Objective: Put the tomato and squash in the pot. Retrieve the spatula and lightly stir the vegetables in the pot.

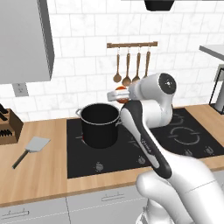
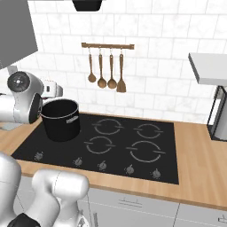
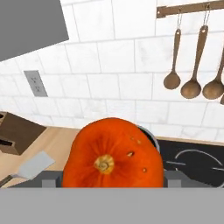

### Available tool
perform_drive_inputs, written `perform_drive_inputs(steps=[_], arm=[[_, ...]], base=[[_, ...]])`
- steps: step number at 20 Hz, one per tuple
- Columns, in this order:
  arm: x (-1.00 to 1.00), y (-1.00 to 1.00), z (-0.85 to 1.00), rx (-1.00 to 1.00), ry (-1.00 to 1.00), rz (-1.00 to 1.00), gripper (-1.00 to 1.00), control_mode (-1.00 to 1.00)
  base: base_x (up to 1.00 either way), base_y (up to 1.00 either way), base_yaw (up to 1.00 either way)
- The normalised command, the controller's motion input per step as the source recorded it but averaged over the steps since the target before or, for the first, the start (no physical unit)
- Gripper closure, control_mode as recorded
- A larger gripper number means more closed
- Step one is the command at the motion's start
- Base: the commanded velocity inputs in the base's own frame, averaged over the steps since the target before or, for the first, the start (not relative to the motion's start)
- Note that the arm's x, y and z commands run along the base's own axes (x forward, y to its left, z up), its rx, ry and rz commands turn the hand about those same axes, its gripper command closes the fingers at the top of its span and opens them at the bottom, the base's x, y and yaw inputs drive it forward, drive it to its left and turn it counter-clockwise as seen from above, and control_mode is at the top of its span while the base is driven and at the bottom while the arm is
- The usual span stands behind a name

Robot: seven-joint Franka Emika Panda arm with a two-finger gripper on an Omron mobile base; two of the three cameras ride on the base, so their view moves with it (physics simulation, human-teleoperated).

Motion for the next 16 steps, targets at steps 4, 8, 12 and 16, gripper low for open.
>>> perform_drive_inputs(steps=[4, 8, 12, 16], arm=[[0.21, 0.4, -0.25, 0.0, 0.08, 0.0, 1.0, -1.0], [0.25, 0.36, -0.22, 0.0, 0.09, 0.0, 1.0, -1.0], [0.31, 0.23, -0.17, 0.0, 0.09, 0.0, 1.0, -1.0], [0.38, 0.04, -0.22, -0.04, 0.07, 0.0, 1.0, -1.0]], base=[[0.0, 0.0, 0.0], [0.0, 0.0, 0.0], [0.0, 0.0, 0.0], [0.0, 0.0, 0.0]])
